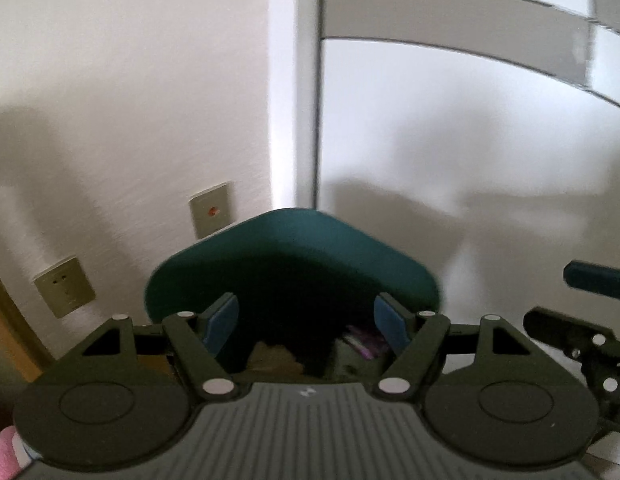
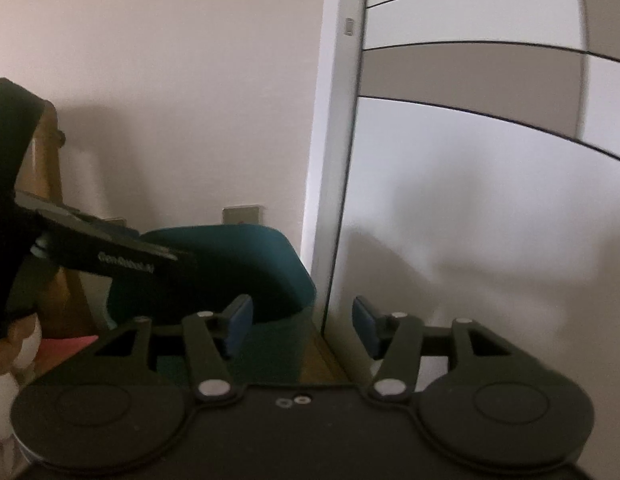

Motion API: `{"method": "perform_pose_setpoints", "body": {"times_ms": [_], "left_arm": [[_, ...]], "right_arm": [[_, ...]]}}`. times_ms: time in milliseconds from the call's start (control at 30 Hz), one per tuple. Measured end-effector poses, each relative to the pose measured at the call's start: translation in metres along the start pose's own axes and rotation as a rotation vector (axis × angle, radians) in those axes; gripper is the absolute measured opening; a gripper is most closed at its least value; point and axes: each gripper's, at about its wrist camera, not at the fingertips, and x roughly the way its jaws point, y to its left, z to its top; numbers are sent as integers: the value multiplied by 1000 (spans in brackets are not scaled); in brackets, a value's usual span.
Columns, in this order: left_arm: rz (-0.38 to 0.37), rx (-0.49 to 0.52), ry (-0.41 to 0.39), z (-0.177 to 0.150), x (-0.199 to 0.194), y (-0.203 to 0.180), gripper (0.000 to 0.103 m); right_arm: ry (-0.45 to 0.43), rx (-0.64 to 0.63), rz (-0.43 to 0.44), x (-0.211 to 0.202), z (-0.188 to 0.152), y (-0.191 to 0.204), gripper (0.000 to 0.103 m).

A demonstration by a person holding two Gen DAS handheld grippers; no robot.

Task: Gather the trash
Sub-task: 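Open the left tool over the bin while the right tool releases the snack bag, then lower both open tools back down to the trash pile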

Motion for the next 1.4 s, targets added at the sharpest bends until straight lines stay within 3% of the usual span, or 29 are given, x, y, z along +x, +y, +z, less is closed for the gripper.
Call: {"method": "perform_pose_setpoints", "body": {"times_ms": [333,467,633,767,967,1400], "left_arm": [[-150,25,-10,-40,-39,-56,85],[-184,41,8,-64,-38,-77,96],[-228,32,30,-94,-27,-95,97],[-268,-10,91,-122,0,-109,97],[-273,-34,157,-172,49,-128,97],[-180,-34,379,-288,185,-157,97]], "right_arm": [[33,85,-42,-65,-64,-44,57],[65,120,-60,-74,-95,-59,58],[97,146,-94,-82,-143,-76,58],[125,191,-126,-86,-191,-88,58],[236,260,-163,-74,-277,-108,58],[505,320,-133,9,-432,-125,58]]}}
